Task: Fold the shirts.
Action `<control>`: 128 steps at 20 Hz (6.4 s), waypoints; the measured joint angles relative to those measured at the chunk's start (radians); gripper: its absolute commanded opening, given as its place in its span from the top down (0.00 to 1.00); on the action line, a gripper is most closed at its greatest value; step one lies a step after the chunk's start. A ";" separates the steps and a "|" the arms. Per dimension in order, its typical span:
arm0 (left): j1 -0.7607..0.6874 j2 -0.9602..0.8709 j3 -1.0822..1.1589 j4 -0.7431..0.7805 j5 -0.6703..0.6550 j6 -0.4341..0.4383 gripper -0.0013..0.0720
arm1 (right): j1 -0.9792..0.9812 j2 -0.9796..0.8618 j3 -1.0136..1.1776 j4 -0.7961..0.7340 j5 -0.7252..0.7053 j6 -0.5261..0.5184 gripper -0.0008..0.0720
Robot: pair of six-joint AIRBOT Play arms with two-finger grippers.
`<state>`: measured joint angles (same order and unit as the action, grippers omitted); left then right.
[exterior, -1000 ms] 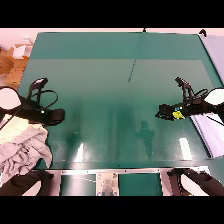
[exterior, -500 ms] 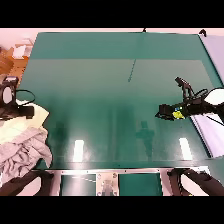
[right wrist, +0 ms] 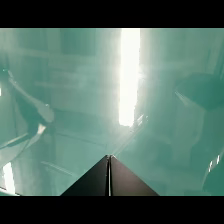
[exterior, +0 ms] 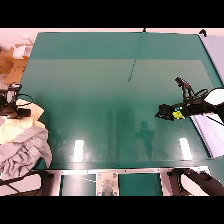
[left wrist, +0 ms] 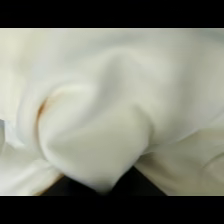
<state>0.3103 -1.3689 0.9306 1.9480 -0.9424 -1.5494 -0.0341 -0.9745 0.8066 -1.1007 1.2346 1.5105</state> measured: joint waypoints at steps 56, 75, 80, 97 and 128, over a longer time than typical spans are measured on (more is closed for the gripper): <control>-0.794 -0.084 -0.011 -1.046 0.029 0.034 0.95 | -0.148 -0.632 0.222 0.360 -0.047 -0.261 0.96; -0.795 0.363 1.244 -0.498 0.118 -0.048 0.95 | -0.265 -0.113 1.308 0.436 -0.204 -0.120 0.96; -0.795 0.407 1.276 -0.484 0.232 -0.009 0.95 | -0.298 -0.040 1.310 0.420 -0.346 -0.149 0.96; -0.455 -0.317 1.003 -0.682 0.110 -0.013 0.95 | -0.172 -0.557 0.937 0.279 -0.363 -0.181 0.96; -0.442 0.045 -0.299 -1.221 -0.098 -0.027 0.40 | -0.305 -0.948 0.920 0.138 -0.166 -0.141 0.96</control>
<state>-0.1318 -1.3235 0.6315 0.7265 -1.0401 -1.5761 -0.3389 -1.9224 1.7267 -0.9623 1.0683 1.3697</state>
